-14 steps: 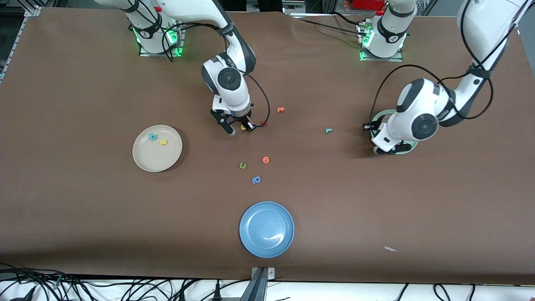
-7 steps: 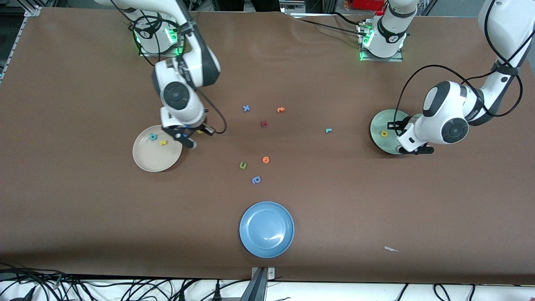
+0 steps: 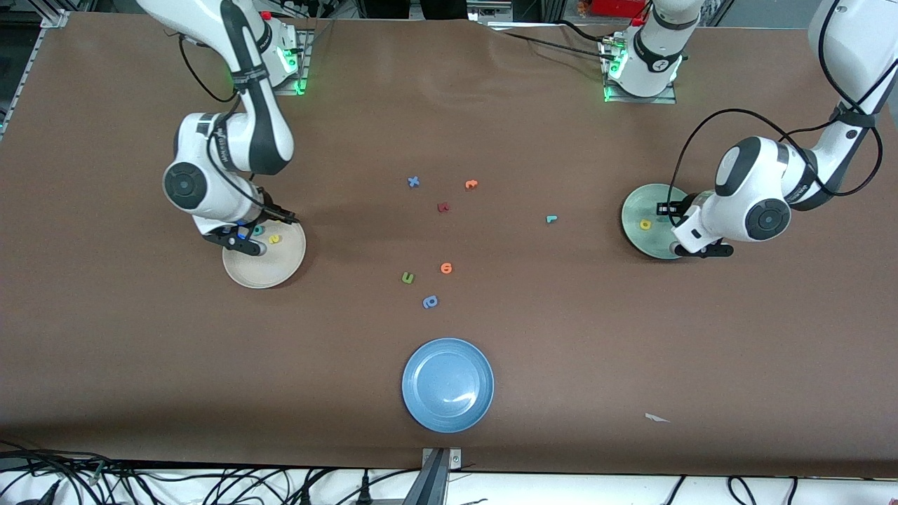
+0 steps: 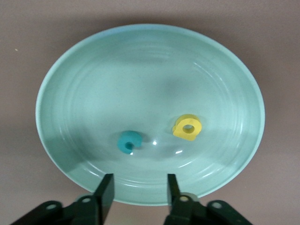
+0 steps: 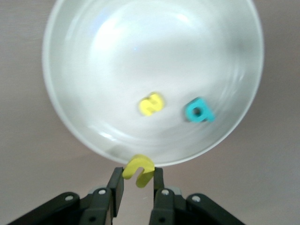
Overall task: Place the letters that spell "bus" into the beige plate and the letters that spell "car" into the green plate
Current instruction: 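Release the cyan c on the green plate while the right gripper withdraws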
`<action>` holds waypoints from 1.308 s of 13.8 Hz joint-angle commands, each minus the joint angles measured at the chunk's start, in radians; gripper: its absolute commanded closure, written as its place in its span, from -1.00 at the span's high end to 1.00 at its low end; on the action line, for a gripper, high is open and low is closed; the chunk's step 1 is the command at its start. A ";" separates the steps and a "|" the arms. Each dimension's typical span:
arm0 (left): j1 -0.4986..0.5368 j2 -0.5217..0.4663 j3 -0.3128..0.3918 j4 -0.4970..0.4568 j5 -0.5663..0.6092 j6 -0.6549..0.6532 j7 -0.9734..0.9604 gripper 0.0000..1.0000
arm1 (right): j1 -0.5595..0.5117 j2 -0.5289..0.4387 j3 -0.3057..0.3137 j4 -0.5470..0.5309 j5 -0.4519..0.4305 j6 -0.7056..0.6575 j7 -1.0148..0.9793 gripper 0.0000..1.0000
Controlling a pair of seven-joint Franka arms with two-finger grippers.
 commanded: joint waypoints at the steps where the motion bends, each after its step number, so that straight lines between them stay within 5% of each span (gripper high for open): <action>1: -0.005 -0.010 -0.025 0.009 0.001 -0.014 -0.030 1.00 | -0.043 -0.007 0.001 -0.019 0.027 0.019 -0.099 -0.03; 2: -0.012 -0.010 -0.056 0.012 -0.026 -0.011 -0.079 1.00 | -0.045 -0.004 0.001 -0.015 0.042 0.013 -0.100 0.59; 3: -0.012 -0.009 -0.086 0.014 -0.051 -0.005 -0.120 1.00 | -0.045 -0.004 0.001 -0.013 0.048 0.009 -0.095 1.00; 7: -0.031 -0.002 -0.185 0.000 -0.091 0.109 -0.323 1.00 | -0.039 -0.006 0.005 0.034 0.048 -0.059 -0.086 1.00; 12: -0.182 0.047 -0.183 -0.002 -0.088 0.248 -0.550 0.95 | -0.040 -0.004 0.008 0.276 0.024 -0.334 -0.049 1.00; 16: -0.246 0.085 -0.174 -0.016 -0.071 0.342 -0.648 0.88 | -0.045 -0.003 0.005 0.525 -0.158 -0.543 -0.052 1.00; 18: -0.284 0.099 -0.142 -0.016 -0.068 0.380 -0.681 0.85 | -0.048 -0.004 0.003 0.583 -0.182 -0.602 -0.058 1.00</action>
